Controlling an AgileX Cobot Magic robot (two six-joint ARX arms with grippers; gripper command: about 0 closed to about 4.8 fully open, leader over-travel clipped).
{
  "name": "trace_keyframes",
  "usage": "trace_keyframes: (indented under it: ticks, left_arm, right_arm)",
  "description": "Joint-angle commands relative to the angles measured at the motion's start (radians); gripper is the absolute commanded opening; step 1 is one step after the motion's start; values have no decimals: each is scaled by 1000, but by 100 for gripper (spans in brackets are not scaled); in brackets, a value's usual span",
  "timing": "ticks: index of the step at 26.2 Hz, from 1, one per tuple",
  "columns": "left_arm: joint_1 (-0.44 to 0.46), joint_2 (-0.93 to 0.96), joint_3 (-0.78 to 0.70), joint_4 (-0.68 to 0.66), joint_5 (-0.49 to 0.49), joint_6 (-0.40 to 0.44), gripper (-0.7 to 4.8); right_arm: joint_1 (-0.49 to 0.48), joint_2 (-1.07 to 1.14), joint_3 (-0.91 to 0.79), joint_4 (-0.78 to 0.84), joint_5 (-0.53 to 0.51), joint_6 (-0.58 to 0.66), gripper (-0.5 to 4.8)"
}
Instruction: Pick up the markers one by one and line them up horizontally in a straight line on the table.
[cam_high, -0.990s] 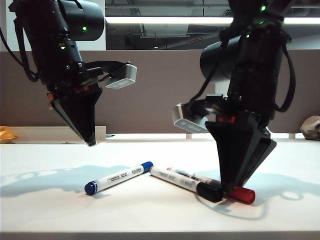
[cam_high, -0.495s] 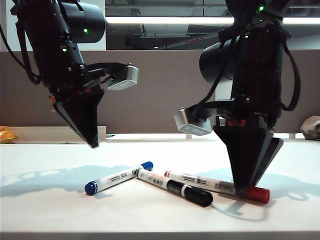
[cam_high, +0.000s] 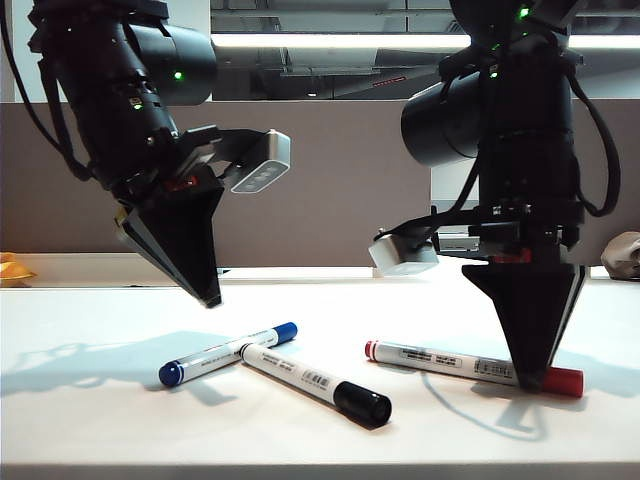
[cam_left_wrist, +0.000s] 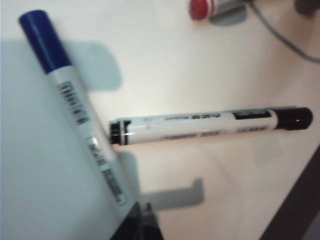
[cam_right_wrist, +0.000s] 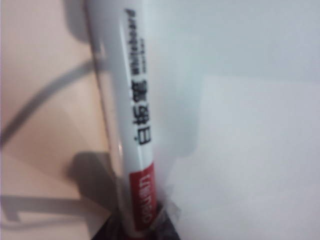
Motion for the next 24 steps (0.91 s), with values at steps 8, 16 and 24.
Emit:
trace_keyframes:
  ticks: [8, 16, 24]
  left_arm:
    - [-89, 9, -56, -58, 23, -48, -3]
    - [-77, 18, -66, -39, -11, -63, -3]
    - [-8, 16, -64, -33, -10, -61, -3]
  right_arm:
    - [-2, 8, -6, 3, 124, -48, 94]
    - [-2, 8, -6, -56, 147, -203, 96]
    - [-2, 8, -6, -101, 143, -352, 118]
